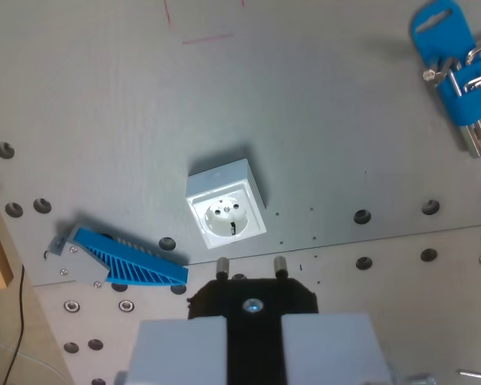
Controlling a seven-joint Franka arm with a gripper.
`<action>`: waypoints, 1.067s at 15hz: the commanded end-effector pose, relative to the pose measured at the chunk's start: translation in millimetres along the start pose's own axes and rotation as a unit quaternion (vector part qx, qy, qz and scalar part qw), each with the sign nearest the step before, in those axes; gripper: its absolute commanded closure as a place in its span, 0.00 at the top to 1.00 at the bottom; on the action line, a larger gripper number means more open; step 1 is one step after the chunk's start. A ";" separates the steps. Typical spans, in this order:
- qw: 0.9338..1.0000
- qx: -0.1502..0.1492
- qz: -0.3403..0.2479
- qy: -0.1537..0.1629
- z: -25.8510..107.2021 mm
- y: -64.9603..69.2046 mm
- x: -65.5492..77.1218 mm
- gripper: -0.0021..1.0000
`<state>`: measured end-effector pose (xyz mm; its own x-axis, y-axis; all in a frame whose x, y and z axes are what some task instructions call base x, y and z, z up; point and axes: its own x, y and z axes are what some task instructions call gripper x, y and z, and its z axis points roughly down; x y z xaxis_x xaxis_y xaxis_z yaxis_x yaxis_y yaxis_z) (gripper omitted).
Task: Move above the white socket
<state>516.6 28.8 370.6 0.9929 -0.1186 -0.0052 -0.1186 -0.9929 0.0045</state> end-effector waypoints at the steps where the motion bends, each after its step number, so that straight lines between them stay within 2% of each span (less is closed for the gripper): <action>1: 1.000 0.003 -0.019 0.017 8.0 -0.5 -4.7 0.00; 7: 0.998 0.006 -0.039 0.039 27.7 -1.8 -14.5 0.00; 16: 0.995 0.006 -0.079 0.055 72.6 -4.0 -39.4 0.00</action>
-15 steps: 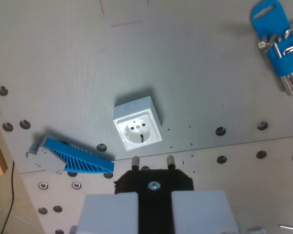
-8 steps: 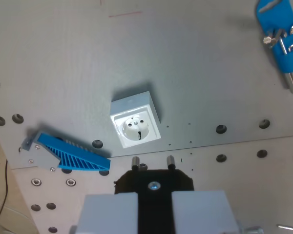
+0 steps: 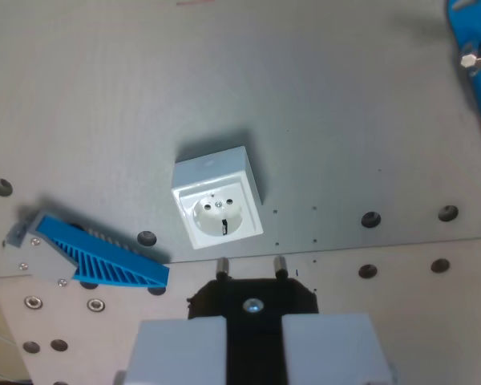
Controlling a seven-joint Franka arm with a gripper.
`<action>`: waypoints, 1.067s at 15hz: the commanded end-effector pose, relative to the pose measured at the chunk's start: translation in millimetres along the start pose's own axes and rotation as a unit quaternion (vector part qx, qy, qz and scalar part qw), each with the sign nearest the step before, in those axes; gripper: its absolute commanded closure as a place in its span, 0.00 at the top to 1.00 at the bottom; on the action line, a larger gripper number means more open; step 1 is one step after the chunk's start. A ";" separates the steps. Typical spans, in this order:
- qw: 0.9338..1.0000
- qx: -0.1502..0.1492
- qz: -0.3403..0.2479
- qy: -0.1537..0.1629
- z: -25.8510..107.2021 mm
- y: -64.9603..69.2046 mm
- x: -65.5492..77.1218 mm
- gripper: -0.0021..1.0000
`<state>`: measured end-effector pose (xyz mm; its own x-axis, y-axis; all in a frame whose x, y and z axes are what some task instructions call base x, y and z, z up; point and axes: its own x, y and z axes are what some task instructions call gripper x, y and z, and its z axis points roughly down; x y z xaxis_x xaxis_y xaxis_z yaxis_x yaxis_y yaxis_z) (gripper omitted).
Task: Move above the white socket
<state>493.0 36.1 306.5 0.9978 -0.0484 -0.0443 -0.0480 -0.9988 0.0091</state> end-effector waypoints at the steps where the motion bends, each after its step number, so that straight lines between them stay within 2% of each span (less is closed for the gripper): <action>1: 0.996 0.005 -0.049 0.076 14.5 -0.9 -18.3 0.00; 16: 0.991 -0.003 -0.112 0.073 97.2 -11.3 -64.3 0.00</action>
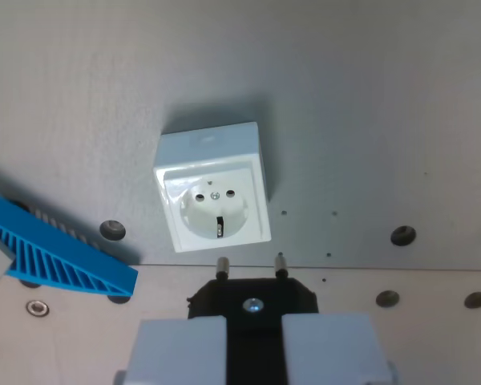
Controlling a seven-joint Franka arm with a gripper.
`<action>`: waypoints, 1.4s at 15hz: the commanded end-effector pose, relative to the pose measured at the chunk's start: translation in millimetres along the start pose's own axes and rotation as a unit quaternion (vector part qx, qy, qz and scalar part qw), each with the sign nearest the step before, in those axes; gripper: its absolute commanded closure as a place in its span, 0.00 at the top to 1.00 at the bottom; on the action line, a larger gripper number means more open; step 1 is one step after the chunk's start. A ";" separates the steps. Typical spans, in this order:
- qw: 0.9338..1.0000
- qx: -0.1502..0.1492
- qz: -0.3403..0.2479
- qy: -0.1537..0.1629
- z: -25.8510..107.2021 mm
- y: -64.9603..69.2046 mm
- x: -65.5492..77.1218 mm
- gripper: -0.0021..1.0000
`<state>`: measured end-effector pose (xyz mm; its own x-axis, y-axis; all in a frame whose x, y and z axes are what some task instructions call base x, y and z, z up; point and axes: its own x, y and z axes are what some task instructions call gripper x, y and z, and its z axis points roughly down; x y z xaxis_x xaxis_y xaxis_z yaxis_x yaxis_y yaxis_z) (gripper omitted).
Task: Move above the white socket
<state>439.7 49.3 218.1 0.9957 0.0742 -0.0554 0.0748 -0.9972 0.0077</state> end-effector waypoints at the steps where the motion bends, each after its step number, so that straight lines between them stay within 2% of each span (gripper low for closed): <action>1: 0.995 -0.006 -0.054 0.078 12.2 -2.8 -16.8 0.00; 6: 0.995 -0.008 -0.068 0.067 39.1 -8.3 -27.3 0.00; 16: 0.996 -0.013 -0.079 0.050 90.8 -16.7 -38.0 0.00; 21: 0.995 -0.018 -0.079 0.054 107.9 -19.1 -44.2 0.00</action>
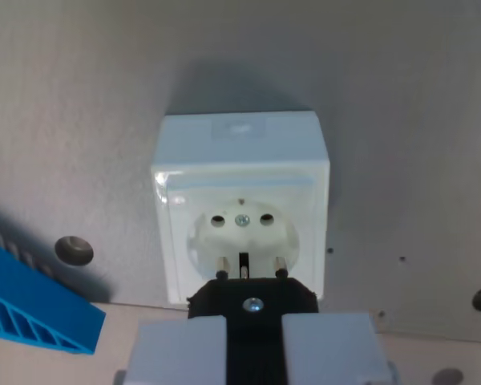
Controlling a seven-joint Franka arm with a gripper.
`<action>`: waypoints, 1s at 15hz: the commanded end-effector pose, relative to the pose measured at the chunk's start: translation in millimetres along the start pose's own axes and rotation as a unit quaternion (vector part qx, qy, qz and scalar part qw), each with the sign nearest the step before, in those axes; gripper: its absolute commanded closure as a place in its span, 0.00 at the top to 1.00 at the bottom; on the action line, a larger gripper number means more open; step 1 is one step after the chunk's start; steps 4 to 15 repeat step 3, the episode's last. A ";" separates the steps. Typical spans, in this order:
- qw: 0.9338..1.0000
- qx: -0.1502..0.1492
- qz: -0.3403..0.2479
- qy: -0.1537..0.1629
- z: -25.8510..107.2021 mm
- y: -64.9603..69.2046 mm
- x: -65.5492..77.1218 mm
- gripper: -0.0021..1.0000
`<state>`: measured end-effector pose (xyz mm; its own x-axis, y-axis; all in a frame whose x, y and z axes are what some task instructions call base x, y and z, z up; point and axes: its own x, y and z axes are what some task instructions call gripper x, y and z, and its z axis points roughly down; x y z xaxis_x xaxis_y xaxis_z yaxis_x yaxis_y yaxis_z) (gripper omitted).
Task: Move above the white socket
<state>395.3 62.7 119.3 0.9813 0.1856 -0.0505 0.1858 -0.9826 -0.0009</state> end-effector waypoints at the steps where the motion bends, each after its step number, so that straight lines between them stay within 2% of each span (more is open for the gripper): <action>1: 0.998 -0.023 -0.022 0.051 8.6 -2.7 -7.7 0.00; 15: 0.998 -0.024 -0.019 0.052 10.7 -3.5 -10.1 0.00</action>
